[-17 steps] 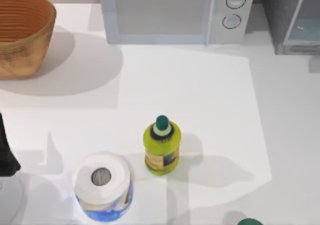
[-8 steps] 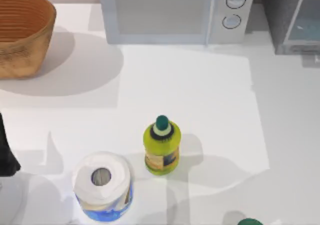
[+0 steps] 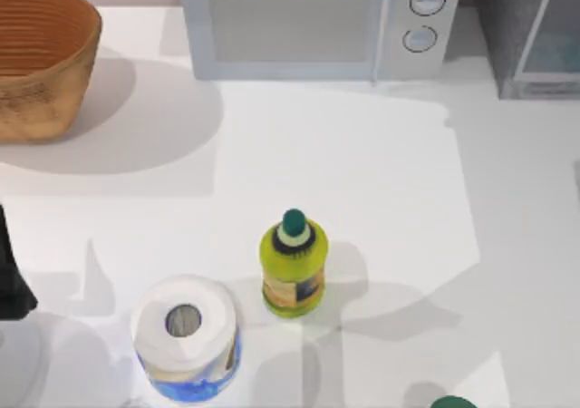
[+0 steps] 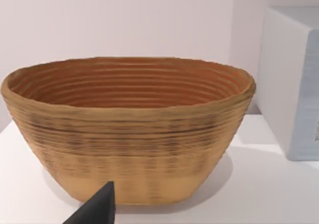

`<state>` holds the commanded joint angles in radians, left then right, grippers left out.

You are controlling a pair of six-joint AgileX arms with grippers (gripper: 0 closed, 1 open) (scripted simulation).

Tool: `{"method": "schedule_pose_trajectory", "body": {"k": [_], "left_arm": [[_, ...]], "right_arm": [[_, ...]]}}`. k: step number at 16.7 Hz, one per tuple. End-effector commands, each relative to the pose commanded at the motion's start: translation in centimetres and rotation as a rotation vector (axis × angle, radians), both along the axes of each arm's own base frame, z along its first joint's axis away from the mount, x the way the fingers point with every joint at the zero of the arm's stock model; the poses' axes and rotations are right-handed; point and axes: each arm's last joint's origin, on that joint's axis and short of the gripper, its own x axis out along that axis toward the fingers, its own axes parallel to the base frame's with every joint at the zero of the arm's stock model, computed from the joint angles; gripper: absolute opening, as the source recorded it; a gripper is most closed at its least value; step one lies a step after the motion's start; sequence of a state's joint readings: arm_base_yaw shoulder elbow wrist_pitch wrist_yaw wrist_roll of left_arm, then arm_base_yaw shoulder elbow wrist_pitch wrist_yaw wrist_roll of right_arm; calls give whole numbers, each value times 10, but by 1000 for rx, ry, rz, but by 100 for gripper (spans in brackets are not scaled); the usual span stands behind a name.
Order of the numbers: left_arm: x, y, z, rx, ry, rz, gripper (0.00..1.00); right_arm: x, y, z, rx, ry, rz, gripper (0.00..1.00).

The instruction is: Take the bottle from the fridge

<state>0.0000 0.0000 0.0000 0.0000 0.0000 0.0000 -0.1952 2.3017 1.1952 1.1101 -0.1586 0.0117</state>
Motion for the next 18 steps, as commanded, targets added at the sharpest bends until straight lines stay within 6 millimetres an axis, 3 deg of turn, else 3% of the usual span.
{"method": "schedule_pose_trajectory", "body": {"k": [3, 16, 18], "left_arm": [[0, 0, 0, 0, 0, 0, 100], [0, 0, 0, 0, 0, 0, 100], [0, 0, 0, 0, 0, 0, 100]], "right_arm": [[0, 0, 0, 0, 0, 0, 100], [0, 0, 0, 0, 0, 0, 2], [0, 0, 0, 0, 0, 0, 0]]}}
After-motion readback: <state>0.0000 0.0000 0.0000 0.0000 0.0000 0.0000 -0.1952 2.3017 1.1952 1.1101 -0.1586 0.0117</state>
